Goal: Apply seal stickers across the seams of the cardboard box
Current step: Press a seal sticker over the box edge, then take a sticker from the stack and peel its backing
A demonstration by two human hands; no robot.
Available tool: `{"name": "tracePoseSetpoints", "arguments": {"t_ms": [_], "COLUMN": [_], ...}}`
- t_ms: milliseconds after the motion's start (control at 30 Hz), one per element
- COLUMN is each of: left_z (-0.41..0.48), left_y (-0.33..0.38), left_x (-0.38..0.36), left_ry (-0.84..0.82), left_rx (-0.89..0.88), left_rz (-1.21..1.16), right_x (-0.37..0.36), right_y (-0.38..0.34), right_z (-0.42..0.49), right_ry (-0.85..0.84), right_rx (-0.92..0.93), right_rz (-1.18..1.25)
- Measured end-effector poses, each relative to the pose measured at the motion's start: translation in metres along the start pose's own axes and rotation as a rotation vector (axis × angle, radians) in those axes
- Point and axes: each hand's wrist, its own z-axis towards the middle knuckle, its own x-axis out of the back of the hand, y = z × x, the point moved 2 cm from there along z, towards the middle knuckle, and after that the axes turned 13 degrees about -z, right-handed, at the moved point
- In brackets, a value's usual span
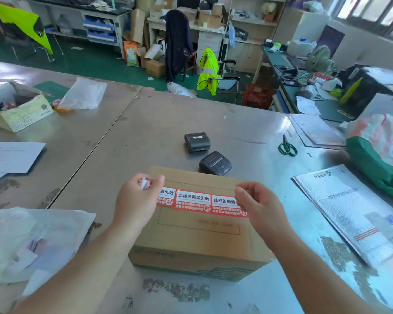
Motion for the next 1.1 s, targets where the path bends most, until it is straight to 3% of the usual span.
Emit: {"name": "tracePoseSetpoints", "arguments": {"t_ms": [133,333,500,667,900,1100], "left_z": [0.008,-0.001,-0.024,-0.034,-0.037,-0.074], "left_y": [0.0,-0.005,-0.01,-0.005,0.008,0.014], "left_x": [0.003,-0.016,-0.045,-0.068,-0.092,-0.147], "left_ry": [0.216,0.217,0.148,0.1,0.056,-0.134], "left_rx": [-0.107,-0.075,-0.078,-0.023,-0.017,-0.121], "left_rz": [0.184,0.135,0.199,0.429,0.261,0.184], "right_x": [0.02,0.039,0.056,0.071,0.092,0.098], "right_y": [0.024,0.05,0.076,0.113,0.143,0.162], "right_z": [0.0,0.003,0.006,0.008,0.014,0.017], "right_ry": [0.014,-0.012,-0.023,-0.008,0.018,0.015], "right_rx": [-0.046,-0.036,-0.042,-0.113,-0.199,-0.267], "right_rz": [0.023,0.028,0.041,0.08,0.136,0.147]}}
